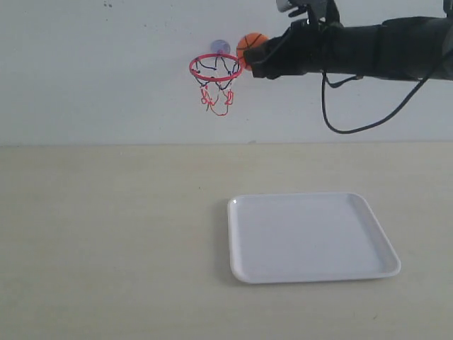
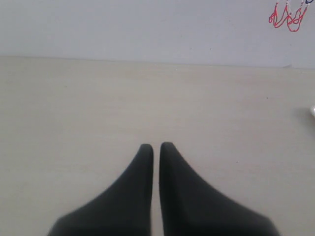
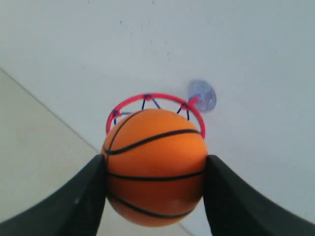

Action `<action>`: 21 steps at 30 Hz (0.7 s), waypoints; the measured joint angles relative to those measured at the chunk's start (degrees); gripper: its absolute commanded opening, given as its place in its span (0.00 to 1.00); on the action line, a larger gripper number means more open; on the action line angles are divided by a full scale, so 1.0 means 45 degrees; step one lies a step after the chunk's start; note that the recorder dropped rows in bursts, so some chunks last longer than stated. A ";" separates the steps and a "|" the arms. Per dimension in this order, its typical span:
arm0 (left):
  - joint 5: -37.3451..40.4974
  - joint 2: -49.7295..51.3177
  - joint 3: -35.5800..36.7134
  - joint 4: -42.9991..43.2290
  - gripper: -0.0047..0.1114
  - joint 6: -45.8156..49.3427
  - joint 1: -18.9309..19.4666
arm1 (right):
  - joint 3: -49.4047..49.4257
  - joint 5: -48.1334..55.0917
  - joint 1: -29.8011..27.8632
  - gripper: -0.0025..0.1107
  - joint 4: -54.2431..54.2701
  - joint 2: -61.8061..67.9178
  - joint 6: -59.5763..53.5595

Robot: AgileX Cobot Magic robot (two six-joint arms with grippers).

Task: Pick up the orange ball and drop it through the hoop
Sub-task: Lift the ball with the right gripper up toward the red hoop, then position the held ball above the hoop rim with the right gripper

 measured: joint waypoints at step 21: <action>0.0000 0.0000 0.0000 0.0000 0.08 0.0000 0.0000 | -0.6078 0.1128 0.0000 0.02 0.0055 0.4183 0.2562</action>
